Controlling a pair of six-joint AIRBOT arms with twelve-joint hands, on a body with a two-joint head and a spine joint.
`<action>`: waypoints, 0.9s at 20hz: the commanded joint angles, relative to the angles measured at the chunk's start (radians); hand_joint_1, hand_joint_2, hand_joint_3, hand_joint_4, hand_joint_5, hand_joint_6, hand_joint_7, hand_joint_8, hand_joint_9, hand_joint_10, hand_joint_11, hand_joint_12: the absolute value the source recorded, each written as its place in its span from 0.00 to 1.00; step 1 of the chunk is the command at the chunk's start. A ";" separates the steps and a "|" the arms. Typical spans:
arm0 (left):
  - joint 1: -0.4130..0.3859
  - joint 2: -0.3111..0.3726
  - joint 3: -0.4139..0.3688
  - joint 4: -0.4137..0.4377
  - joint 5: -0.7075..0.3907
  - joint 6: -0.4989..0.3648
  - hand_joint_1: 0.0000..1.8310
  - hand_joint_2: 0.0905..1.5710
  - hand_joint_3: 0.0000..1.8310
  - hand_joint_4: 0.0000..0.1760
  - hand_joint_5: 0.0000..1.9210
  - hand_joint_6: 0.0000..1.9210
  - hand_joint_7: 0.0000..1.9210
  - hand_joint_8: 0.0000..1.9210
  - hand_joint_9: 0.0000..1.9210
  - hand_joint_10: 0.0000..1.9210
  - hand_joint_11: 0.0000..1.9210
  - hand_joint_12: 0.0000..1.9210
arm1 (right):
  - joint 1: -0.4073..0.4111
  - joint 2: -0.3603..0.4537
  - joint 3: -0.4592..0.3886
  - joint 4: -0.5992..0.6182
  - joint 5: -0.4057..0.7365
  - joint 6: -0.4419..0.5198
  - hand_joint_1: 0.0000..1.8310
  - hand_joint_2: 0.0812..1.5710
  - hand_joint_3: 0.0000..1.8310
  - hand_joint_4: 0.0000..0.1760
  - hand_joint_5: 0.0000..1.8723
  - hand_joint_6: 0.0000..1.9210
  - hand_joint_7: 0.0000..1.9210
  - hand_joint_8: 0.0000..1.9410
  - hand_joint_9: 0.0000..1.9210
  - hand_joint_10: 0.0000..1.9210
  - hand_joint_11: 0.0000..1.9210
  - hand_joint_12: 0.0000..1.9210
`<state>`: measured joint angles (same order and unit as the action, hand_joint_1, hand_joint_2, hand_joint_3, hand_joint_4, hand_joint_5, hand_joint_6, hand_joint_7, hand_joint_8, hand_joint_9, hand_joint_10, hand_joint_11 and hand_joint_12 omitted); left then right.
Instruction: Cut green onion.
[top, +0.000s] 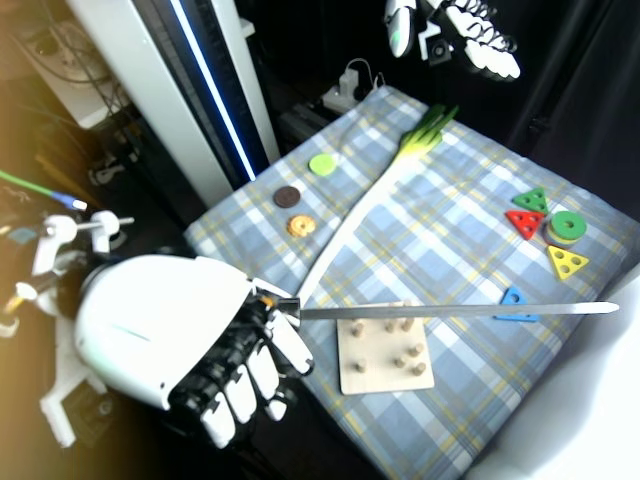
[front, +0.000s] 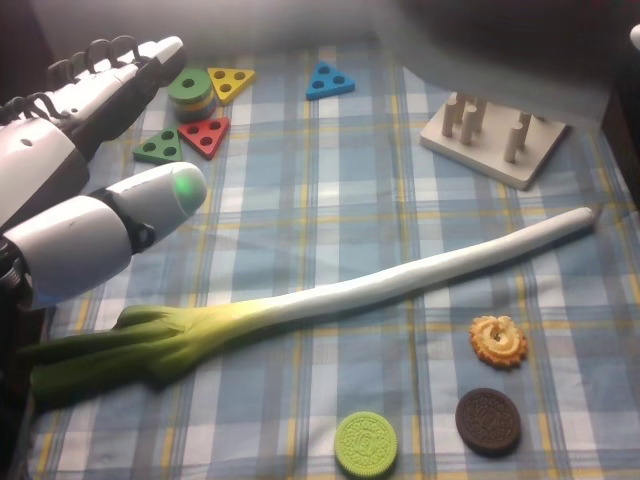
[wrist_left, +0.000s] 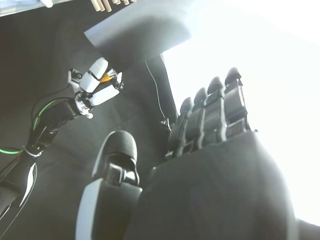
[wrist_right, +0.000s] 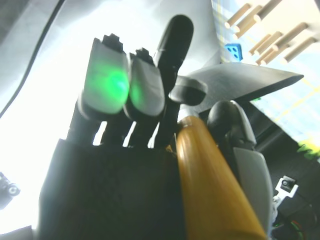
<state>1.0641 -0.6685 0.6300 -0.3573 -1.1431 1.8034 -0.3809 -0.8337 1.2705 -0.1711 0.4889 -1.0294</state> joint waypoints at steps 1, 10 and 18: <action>-0.007 0.008 -0.001 0.022 -0.118 -0.005 0.00 0.86 0.00 0.00 0.00 0.00 0.00 0.00 0.00 0.00 0.00 0.00 | 0.018 0.012 0.001 0.019 0.114 0.001 0.09 0.97 0.00 1.00 0.57 1.00 0.68 1.00 0.73 1.00 0.74 1.00; -0.007 0.006 -0.001 0.024 -0.116 -0.005 0.00 0.85 0.00 0.00 0.00 0.00 0.00 0.00 0.00 0.00 0.00 0.00 | 0.034 0.012 0.001 -0.052 0.036 0.001 0.06 0.97 0.00 1.00 0.55 1.00 0.67 1.00 0.72 1.00 0.73 1.00; -0.006 0.004 -0.001 0.026 -0.119 -0.005 0.00 0.86 0.00 0.00 0.00 0.00 0.00 0.00 0.00 0.00 0.00 0.00 | 0.039 0.009 -0.009 -0.077 0.012 0.001 0.10 0.95 0.00 1.00 0.55 1.00 0.65 1.00 0.71 1.00 0.72 1.00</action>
<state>1.0649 -0.6685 0.6285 -0.3534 -1.1412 1.8038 -0.3557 -0.8326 1.2613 -0.2501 0.4175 -1.0237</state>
